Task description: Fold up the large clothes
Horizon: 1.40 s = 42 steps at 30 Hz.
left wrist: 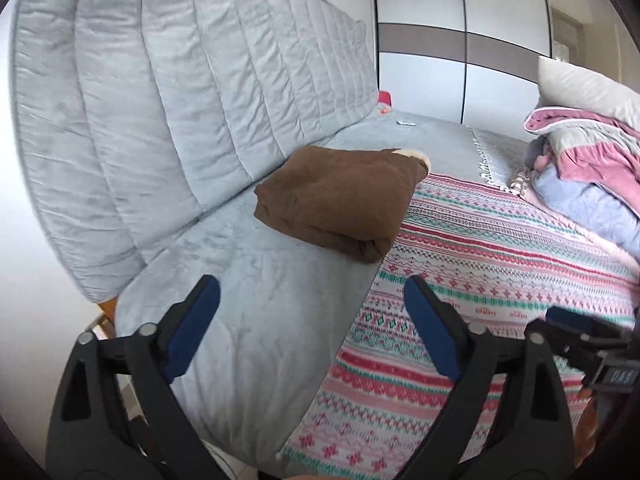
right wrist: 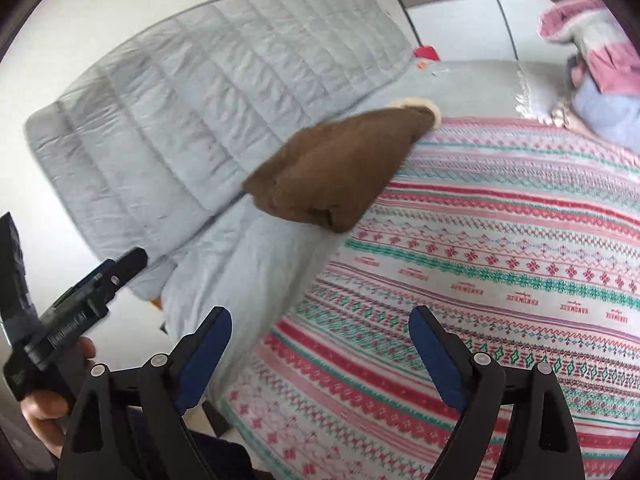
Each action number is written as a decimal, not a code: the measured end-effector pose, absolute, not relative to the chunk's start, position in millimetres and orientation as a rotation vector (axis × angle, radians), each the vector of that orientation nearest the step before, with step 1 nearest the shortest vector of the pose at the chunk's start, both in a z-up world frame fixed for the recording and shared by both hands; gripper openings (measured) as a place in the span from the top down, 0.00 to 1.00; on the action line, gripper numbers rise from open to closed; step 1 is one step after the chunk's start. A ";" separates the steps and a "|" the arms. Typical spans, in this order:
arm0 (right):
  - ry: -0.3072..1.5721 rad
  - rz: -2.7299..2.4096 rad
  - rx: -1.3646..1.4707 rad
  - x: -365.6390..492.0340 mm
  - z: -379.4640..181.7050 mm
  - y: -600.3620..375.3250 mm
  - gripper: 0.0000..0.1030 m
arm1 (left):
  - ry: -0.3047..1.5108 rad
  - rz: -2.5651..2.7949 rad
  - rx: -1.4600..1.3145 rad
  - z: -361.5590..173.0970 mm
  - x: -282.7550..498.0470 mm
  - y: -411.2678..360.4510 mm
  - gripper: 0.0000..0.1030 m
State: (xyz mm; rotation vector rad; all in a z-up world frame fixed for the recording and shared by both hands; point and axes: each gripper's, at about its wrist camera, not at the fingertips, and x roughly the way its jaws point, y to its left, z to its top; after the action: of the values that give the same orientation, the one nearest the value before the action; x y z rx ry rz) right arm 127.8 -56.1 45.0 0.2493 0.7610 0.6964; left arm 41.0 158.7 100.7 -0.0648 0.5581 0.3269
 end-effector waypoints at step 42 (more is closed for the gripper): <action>0.528 0.559 0.062 55.4 53.2 -27.0 0.00 | 0.554 0.431 0.009 78.4 1.4 142.2 0.01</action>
State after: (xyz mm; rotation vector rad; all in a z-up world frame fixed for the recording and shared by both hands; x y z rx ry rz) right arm 55.4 -27.0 53.2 0.0619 0.5281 0.5589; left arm 1.4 142.2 78.4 0.0086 0.5538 0.4315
